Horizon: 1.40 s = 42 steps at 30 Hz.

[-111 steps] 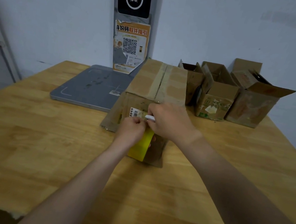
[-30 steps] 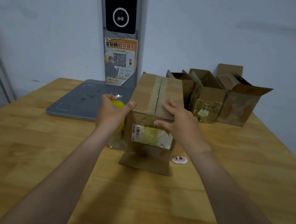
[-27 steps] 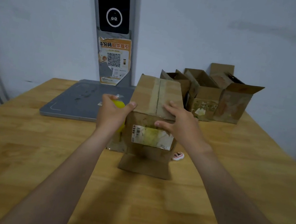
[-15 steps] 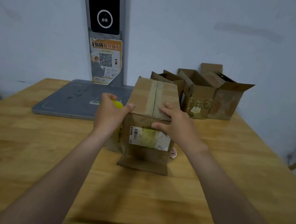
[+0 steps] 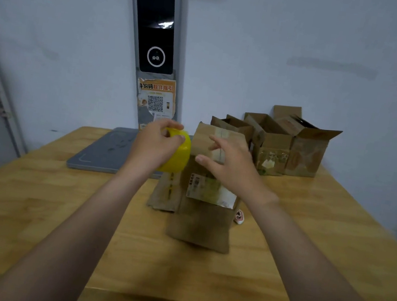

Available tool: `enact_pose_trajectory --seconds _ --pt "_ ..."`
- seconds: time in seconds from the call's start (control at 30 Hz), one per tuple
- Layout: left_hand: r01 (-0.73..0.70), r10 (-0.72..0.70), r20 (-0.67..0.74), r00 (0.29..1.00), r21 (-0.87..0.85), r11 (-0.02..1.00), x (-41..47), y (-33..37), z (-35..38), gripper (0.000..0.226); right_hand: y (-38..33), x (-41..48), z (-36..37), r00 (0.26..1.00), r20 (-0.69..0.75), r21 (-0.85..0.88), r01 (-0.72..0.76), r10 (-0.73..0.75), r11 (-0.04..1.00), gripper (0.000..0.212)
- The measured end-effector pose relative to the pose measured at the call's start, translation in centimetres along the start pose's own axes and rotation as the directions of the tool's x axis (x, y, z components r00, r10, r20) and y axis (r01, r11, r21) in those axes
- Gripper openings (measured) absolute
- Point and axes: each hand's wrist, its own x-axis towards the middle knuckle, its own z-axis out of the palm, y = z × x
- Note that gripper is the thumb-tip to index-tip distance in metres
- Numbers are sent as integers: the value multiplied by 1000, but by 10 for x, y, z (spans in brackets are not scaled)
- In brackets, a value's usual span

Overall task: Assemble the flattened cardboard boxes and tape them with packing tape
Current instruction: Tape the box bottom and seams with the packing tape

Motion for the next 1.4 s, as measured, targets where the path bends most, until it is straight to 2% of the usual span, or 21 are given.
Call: enact_pose_trajectory --seconds 0.07,0.13,0.2,0.3,0.33,0.4,0.47,0.6,0.73,0.77,0.97,1.07,1.13,1.27,1.33,1.4 --pt "-63 62 -35 997 -25 998 -7 19 -2 15 -20 -1 0 992 111 346 25 -67 938 52" --pt "-92 91 -68 994 -8 996 -13 36 -2 13 -32 -1 2 991 107 530 15 -84 848 25" --pt "-98 92 -55 994 -130 987 -18 45 0 14 -37 -3 2 997 48 657 9 -55 754 19" --pt "-71 68 -20 997 -312 947 -21 54 9 22 -37 -11 2 997 -28 738 72 -76 671 16" --pt "-81 75 -31 997 -323 943 -21 56 13 23 -37 -14 1 996 -55 735 87 -68 673 15" --pt "-140 122 -77 989 -297 945 -22 58 22 19 -34 -16 -5 993 -105 666 107 -48 738 18" --pt "-163 140 -99 985 -286 944 -24 60 30 15 -30 -13 -12 996 -89 564 77 -32 822 22" --pt "-166 126 -129 984 -381 910 -29 59 45 15 -28 -12 -30 999 -51 460 30 -7 887 24" --pt "-242 181 -187 966 -392 888 -33 63 56 7 -22 -19 -44 987 160 597 -114 21 794 41" --pt "-259 202 -183 962 -390 884 -33 64 58 7 -19 -20 -45 984 173 591 -141 46 795 43" --pt "-121 139 19 990 -390 913 -24 56 65 13 -5 -22 -51 980 194 533 -149 51 833 40" --pt "16 93 200 975 -483 876 -18 53 55 43 3 -25 -50 978 195 428 -155 77 891 38" --pt "72 68 279 958 -462 884 -12 51 45 46 8 -28 -50 975 200 370 -164 94 914 37" --pt "9 54 293 954 -209 978 -3 48 28 43 10 -29 -56 968 235 292 -158 89 943 36" --pt "4 65 302 951 -221 975 -2 46 24 31 9 -31 -62 964 256 308 -153 74 939 39" --pt "39 49 275 960 -304 952 -4 41 21 28 10 -34 -70 972 235 350 -112 29 930 36"
